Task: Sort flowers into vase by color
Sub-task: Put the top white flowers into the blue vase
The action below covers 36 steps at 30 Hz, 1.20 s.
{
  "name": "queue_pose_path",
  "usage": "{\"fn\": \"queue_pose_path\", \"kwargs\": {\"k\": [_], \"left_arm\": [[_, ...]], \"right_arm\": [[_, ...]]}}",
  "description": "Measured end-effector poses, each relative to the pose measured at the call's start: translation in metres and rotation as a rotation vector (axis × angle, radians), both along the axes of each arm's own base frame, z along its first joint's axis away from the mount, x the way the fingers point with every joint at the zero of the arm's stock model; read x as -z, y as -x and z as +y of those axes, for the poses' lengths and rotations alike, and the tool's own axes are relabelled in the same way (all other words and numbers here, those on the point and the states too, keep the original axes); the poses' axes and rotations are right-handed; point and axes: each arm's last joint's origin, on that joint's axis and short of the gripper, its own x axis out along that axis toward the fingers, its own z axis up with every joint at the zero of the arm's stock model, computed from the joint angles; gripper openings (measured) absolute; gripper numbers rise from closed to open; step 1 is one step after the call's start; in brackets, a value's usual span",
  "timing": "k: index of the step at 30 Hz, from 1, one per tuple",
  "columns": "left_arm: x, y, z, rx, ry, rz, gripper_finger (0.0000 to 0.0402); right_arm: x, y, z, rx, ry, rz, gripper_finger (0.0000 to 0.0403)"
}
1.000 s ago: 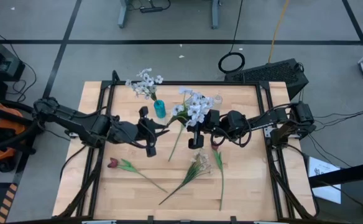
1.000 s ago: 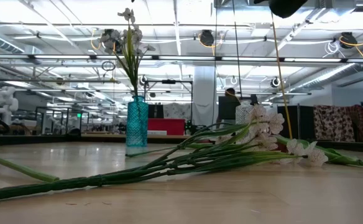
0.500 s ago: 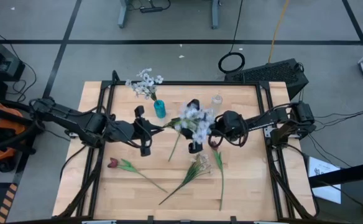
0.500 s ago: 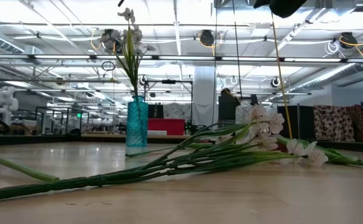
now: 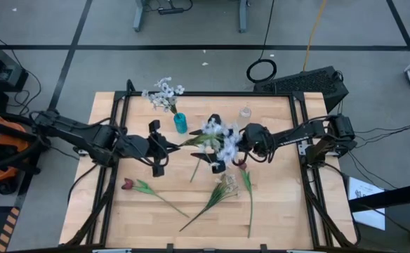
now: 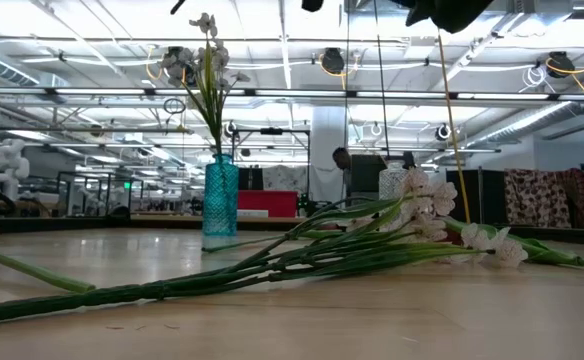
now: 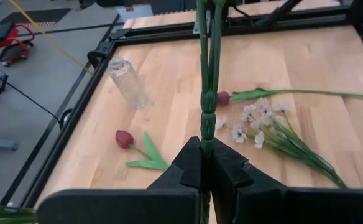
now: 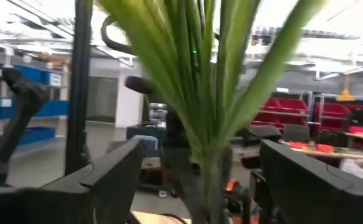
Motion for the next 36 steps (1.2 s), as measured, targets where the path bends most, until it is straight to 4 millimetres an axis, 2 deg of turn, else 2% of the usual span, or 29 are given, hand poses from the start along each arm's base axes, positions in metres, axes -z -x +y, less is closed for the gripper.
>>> {"fn": "queue_pose_path", "kwargs": {"k": [10, 25, 28, 36], "left_arm": [[-0.002, 0.001, 0.001, -0.007, 0.009, -0.011, 0.0012], [0.000, -0.008, 0.009, -0.038, 0.012, -0.021, 0.0012], [0.000, -0.008, 0.009, -0.036, 0.012, -0.017, 0.0012], [0.000, -0.006, 0.009, -0.032, 0.012, -0.018, 0.0012]], "right_arm": [[-0.015, 0.007, 0.003, 0.005, -0.031, -0.172, 0.0313], [-0.032, -0.005, 0.006, -0.030, -0.013, -0.191, 0.0311], [-0.030, -0.007, 0.006, -0.029, -0.011, -0.169, 0.0292], [-0.028, -0.008, 0.006, -0.028, -0.010, -0.155, 0.0211]]}}
